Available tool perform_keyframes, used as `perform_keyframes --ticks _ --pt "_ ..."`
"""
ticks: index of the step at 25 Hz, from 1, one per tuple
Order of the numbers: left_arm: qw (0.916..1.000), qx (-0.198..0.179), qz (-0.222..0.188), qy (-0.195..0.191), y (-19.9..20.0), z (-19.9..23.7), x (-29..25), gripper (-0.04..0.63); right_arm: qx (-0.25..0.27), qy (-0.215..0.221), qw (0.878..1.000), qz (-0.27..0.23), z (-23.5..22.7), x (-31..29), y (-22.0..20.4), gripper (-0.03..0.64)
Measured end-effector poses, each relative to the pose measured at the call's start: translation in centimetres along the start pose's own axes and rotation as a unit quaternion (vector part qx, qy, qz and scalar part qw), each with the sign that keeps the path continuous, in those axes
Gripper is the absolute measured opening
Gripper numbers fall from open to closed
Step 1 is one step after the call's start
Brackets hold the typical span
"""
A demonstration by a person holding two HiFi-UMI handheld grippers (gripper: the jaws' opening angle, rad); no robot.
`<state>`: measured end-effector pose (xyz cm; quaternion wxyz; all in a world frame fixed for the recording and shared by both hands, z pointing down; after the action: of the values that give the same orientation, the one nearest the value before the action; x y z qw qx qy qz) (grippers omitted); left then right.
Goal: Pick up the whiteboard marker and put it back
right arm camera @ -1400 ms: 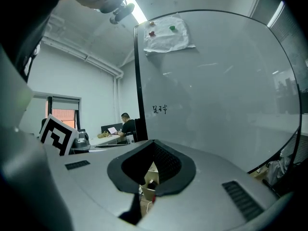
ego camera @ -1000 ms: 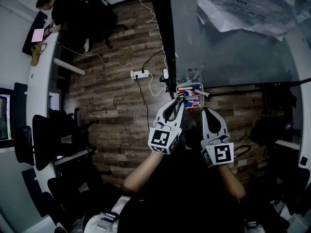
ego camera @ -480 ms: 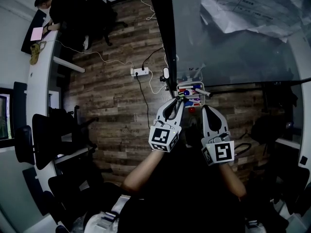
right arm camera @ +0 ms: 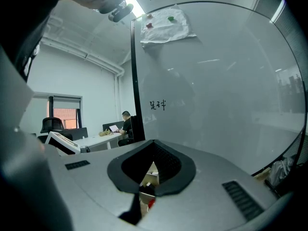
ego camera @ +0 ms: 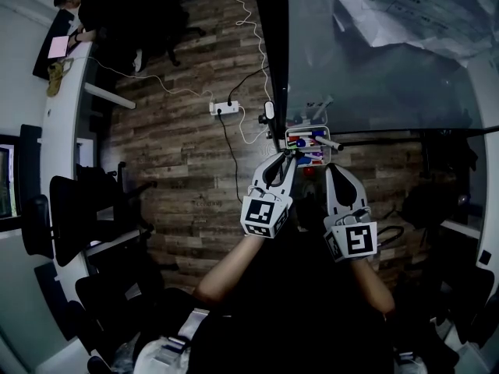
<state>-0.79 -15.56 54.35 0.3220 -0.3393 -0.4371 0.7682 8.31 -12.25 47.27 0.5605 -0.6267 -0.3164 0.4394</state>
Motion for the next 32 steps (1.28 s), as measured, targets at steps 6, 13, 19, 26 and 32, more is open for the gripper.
perform_keyframes --ticks 6,13,19,26,32 --pt "1.0000 -0.002 0.007 0.002 -0.7 0.0 -0.2 0.072 -0.001 0.005 1.000 -0.005 0.1 0.0 -0.2 0.014" --pt "0.9999 -0.001 0.011 0.005 -1.3 0.1 -0.4 0.072 -0.002 0.006 1.000 -0.005 0.0 0.0 -0.2 0.014" --pt "0.9998 0.002 0.019 0.006 -1.9 0.3 -0.6 0.072 -0.002 0.006 1.000 -0.002 0.0 -0.1 -0.3 0.014" --pt "0.9997 0.005 0.023 0.004 -2.1 0.4 -0.8 0.072 -0.003 0.007 1.000 -0.002 -0.1 -0.5 0.0 0.014" --pt "0.9997 0.014 0.018 0.005 -2.1 0.5 -0.7 0.072 0.000 0.008 1.000 -0.002 -0.1 -0.3 -0.1 0.014"
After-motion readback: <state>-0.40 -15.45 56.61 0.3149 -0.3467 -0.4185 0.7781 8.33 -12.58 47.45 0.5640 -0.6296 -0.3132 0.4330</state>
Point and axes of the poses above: the fingertips, and each gripper's own axes: x backward along the fingers, z to its left, y out of its top, the point moved 1 cm from there along x, backward along the fingers, and after that the axes turned 10 degrees about x, right-handed, at the moved point
